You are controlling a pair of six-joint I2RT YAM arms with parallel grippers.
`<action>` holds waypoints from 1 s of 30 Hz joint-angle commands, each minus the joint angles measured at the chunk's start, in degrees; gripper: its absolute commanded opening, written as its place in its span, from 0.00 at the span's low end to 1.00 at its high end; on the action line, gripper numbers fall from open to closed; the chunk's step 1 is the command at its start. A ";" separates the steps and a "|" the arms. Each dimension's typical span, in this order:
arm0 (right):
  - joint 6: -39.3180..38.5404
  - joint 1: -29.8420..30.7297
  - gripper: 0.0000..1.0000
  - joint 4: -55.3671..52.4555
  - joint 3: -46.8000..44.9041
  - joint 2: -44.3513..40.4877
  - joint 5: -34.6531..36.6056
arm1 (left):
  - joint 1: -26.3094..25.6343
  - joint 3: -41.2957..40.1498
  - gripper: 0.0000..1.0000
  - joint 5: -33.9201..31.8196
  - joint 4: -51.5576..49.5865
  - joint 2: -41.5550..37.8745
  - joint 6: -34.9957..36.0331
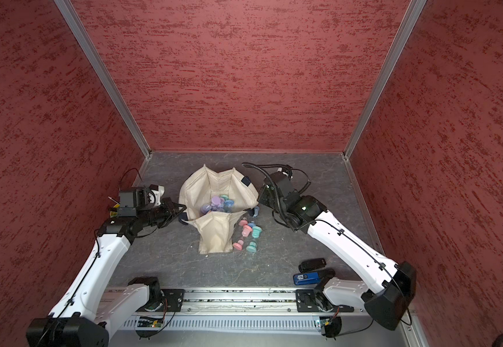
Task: Put the hourglass into the canvas bag
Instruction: Place the hourglass in the canvas bag.
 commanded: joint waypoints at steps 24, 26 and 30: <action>-16.37 9.86 0.00 0.76 26.11 28.48 -0.92 | -0.59 2.78 0.00 0.65 -0.93 0.01 0.40; -16.80 9.97 0.00 -0.21 27.31 30.65 -0.62 | -0.59 2.93 0.00 0.37 -1.25 -0.07 0.58; -17.51 10.23 0.00 -1.79 28.79 34.49 -0.82 | -0.59 3.11 0.00 -0.12 -1.65 -0.18 0.70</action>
